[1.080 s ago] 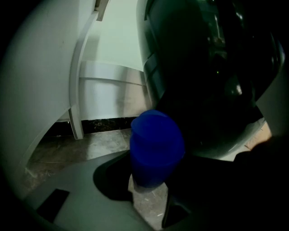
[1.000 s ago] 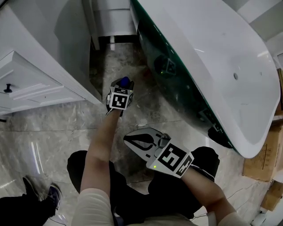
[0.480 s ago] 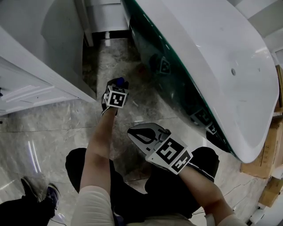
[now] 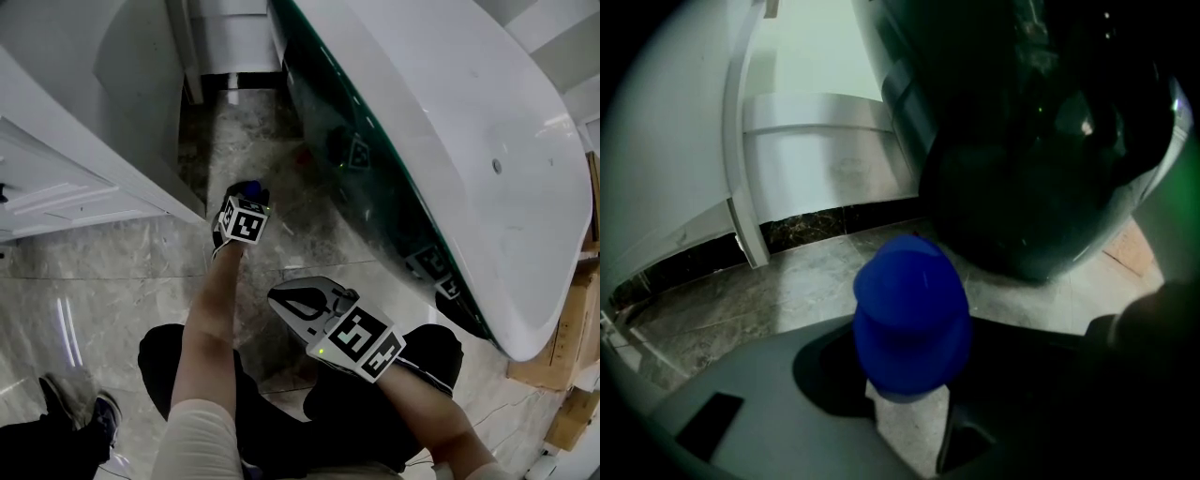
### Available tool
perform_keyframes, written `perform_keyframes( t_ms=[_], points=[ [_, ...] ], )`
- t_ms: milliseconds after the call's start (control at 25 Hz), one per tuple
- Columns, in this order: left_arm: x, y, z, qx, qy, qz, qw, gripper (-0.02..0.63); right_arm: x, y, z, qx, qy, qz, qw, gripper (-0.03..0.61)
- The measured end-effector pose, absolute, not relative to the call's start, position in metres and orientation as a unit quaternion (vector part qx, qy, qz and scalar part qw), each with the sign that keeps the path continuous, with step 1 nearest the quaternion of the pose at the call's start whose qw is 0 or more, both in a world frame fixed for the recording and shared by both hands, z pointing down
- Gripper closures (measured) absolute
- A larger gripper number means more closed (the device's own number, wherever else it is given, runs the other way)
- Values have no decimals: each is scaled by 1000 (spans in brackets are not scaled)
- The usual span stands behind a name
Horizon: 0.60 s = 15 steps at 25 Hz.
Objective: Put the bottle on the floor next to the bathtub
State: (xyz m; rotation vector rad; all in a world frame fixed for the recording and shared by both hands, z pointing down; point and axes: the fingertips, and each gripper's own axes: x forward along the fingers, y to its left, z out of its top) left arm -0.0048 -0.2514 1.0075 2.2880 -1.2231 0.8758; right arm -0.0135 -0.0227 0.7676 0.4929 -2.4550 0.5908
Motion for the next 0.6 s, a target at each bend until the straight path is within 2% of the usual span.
perform_keyframes(
  t_ms=[200, 440, 600],
  points=[
    [-6, -253, 1006, 820, -431, 318, 202, 407, -14, -19, 774, 180, -915, 216, 288, 550],
    [2, -249, 1010, 820, -411, 342, 204, 364, -9, -23, 773, 187, -914, 209, 292, 550],
    [-2, -246, 1012, 816, -412, 352, 204, 364, -11, -24, 771, 182, -917, 207, 290, 550]
  ],
)
